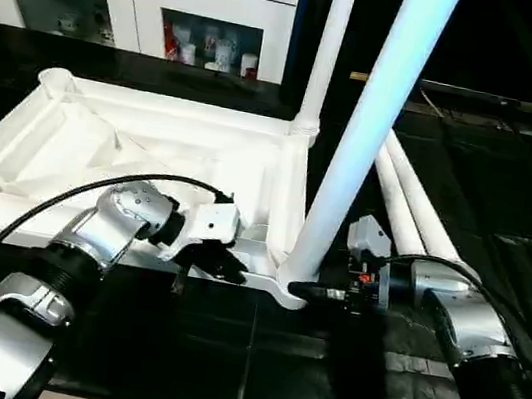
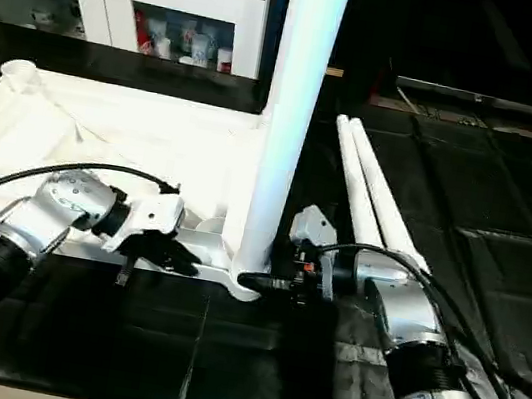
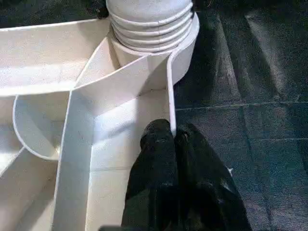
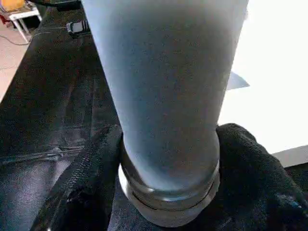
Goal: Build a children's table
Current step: Rotate leg to tighten
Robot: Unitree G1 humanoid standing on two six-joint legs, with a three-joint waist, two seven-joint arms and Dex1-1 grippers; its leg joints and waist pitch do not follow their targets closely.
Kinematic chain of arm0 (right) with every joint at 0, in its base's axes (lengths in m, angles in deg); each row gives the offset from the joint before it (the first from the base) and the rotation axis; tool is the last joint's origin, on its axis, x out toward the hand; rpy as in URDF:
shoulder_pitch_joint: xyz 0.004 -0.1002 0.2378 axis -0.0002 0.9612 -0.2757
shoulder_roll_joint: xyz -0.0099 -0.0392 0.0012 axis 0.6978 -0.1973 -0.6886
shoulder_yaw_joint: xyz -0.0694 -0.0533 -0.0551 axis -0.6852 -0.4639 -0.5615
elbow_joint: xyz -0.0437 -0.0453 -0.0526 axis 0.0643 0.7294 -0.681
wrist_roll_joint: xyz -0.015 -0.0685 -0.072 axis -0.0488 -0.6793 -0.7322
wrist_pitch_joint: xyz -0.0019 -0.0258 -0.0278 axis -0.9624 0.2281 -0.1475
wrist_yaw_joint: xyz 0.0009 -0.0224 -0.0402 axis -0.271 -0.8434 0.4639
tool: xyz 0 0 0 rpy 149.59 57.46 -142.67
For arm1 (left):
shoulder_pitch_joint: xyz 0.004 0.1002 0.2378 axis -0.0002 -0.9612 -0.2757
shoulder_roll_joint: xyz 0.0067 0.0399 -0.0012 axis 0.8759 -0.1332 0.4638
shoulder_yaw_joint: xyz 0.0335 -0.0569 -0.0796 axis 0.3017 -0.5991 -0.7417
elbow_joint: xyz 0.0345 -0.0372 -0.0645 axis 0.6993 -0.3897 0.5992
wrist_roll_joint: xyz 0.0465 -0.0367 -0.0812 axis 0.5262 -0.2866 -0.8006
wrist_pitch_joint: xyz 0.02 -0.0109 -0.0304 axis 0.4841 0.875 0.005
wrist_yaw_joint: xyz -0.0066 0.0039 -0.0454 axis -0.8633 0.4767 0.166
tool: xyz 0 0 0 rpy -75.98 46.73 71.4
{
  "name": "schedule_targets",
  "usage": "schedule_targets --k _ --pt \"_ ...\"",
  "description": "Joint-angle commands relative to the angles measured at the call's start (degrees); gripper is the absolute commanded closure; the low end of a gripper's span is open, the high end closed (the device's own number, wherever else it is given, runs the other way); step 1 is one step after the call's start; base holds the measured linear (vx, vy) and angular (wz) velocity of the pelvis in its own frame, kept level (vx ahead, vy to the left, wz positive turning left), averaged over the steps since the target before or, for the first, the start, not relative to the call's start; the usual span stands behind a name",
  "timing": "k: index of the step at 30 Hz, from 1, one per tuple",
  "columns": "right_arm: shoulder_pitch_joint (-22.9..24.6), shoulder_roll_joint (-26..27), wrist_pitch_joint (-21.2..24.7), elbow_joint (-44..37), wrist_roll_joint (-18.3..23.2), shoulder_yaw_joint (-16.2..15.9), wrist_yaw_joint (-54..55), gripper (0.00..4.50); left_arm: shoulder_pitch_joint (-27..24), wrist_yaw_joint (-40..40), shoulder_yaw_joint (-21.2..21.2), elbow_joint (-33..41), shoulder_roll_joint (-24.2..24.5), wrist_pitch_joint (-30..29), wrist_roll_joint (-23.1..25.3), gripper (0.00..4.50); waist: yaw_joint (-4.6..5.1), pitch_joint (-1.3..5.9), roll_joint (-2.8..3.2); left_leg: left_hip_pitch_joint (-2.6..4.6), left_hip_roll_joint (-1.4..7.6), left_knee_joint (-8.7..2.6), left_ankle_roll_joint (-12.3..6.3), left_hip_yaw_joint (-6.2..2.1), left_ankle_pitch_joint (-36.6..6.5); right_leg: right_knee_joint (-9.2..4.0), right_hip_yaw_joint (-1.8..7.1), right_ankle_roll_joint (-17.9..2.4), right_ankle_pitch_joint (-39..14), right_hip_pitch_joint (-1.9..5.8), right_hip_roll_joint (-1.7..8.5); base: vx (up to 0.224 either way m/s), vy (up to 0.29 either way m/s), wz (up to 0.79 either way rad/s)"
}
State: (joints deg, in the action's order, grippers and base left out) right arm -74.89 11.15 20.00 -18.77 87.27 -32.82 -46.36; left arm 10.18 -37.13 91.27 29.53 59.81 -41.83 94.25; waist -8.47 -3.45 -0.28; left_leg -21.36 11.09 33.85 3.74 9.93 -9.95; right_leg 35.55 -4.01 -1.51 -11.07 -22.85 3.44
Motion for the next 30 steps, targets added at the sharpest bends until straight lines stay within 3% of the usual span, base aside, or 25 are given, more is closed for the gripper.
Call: schedule_targets --k 1,5,7,9,10,11,12,13,15,16,22,24,25,30 --pt "-0.6 0.57 -0.68 0.19 -0.17 -0.84 -0.23 1.83 1.28 -1.06 1.71 0.06 -0.77 1.53 0.83 4.5 0.22 4.39 0.41 0.85 2.58 -3.53 -2.04 -0.6 -9.76 -3.85 2.86 -13.1 -6.69 3.13 5.08 0.0 0.0 0.0" --pt "0.14 1.51 1.08 -0.31 0.22 0.34 2.99 1.83 1.76 2.35 0.96 -0.77 -2.03 -0.68 1.22 4.5 0.28 4.27 0.4 0.95 2.55 -3.57 -1.81 -0.56 -10.43 -3.96 2.89 -13.08 -7.63 3.03 5.05 0.0 0.0 0.0" --pt "0.85 3.37 2.73 -0.73 -0.23 1.86 9.34 1.83 2.73 7.05 -0.26 -2.08 -4.03 -2.88 1.41 4.5 0.35 3.87 0.36 1.4 2.48 -3.75 -0.92 -0.52 -12.73 -4.65 2.99 -12.12 -12.77 2.54 5.04 0.0 0.0 0.0" --pt "0.85 3.37 2.73 -0.73 -0.23 1.86 9.34 1.83 2.73 7.05 -0.26 -2.08 -4.03 -2.88 1.41 4.5 0.48 3.83 0.07 1.11 2.25 -3.91 -0.21 -0.8 -13.54 -4.98 2.9 -10.48 -17.58 3.09 5.36 0.0 0.0 0.0" --pt "1.26 4.45 4.14 -1.11 -0.81 2.27 12.92 1.83 3.18 9.47 -0.99 -2.24 -5.25 -4.74 1.31 4.5 0.61 3.83 0.09 1.2 2.45 -3.97 -0.12 -0.8 -13.58 -5.17 3.06 -9.53 -18.89 2.75 5.35 0.0 0.0 0.0" --pt "1.39 8.12 7.58 -1.83 -0.92 3.32 19.75 1.83 3.94 14.53 -2.46 -1.58 -8.12 -9.27 0.9 4.5 0.64 3.82 0.65 1.25 2.44 -3.97 0.08 -0.88 -13.74 -5.11 3.06 -9.7 -18.53 2.7 5.32 0.0 0.0 0.0" --pt "1.39 8.12 7.58 -1.83 -0.92 3.32 19.75 1.84 3.94 14.53 -2.46 -1.58 -8.12 -9.27 0.9 4.5 0.98 3.65 0.52 1.4 2.52 -4.19 0.46 -0.87 -14.49 -5.19 3.05 -10.26 -18.2 2.48 5.12 0.0 0.0 0.0" --pt "0.76 14.11 11.8 -1.75 -1.23 4.75 29.88 1.84 4.99 22.08 -4.57 -0.17 -12.82 -16.51 0.25 4.5 1.33 3.74 0.48 1.42 2.49 -4.29 1.39 -0.97 -14.83 -4.92 3.08 -10.31 -18.67 2.55 5.15 0.0 0.0 0.0" --pt "0.41 15.74 12.54 -1.44 -1.38 5.11 32.51 1.84 5.27 24.14 -5.11 0.17 -14.14 -18.36 0.12 4.5 1.62 3.88 0.39 1.37 2.3 -4.33 2.01 -1.19 -14.61 -5.12 2.95 -9.95 -19.43 2.64 5.42 0.0 0.0 0.0" --pt "-0.15 17.27 12.53 -0.69 -2.12 5.03 35.31 1.84 5.48 26.45 -5.77 0.71 -15.53 -20.36 0.06 4.5 2.05 3.86 0.28 1.22 2.16 -4.25 1.73 -1.13 -14.18 -5.16 2.99 -9.95 -18.52 2.78 5.31 0.0 0.0 0.0" --pt "-3.62 21.16 9.24 3.19 -4.38 4.03 40.76 1.84 5.15 30.23 -5.94 3.38 -18.77 -23.83 0.7 4.5 2.56 4.18 0.15 0.65 1.76 -3.67 -0.6 -0.8 -9.72 -4.8 3.06 -10.87 -11.56 3.07 5.09 0.0 0.0 0.0" --pt "-3.32 21.41 8.56 2.14 -5.16 4.28 40.23 1.84 4.69 30.17 -5.63 4.41 -17.77 -23.9 1.92 4.5 2.63 4.21 0.19 0.56 1.84 -3.71 -1.42 -0.83 -8.62 -4.6 3.02 -10.91 -9.53 3.19 4.93 0.0 0.0 0.0" --pt "-2.99 21.08 8.67 1.59 -4.86 4.48 39.75 1.49 4.6 30.13 -5.58 4.63 -17.01 -23.78 2.3 4.5 2.65 4.22 0.28 0.56 1.94 -3.75 -1.59 -0.86 -8.48 -4.49 3.01 -11.17 -8.48 3.23 4.93 0.0 0.0 0.0" --pt "-0.61 17.38 7.7 -0.93 -3.58 5.19 35.78 1.05 3.38 27.11 -5.18 5.41 -12.75 -21.22 2.26 4.5 2.9 4.19 0.29 0.56 2.01 -3.85 -1.78 -0.85 -9.57 -4.47 3.02 -11.74 -7.6 3.31 4.99 0.0 0.0 0.0"
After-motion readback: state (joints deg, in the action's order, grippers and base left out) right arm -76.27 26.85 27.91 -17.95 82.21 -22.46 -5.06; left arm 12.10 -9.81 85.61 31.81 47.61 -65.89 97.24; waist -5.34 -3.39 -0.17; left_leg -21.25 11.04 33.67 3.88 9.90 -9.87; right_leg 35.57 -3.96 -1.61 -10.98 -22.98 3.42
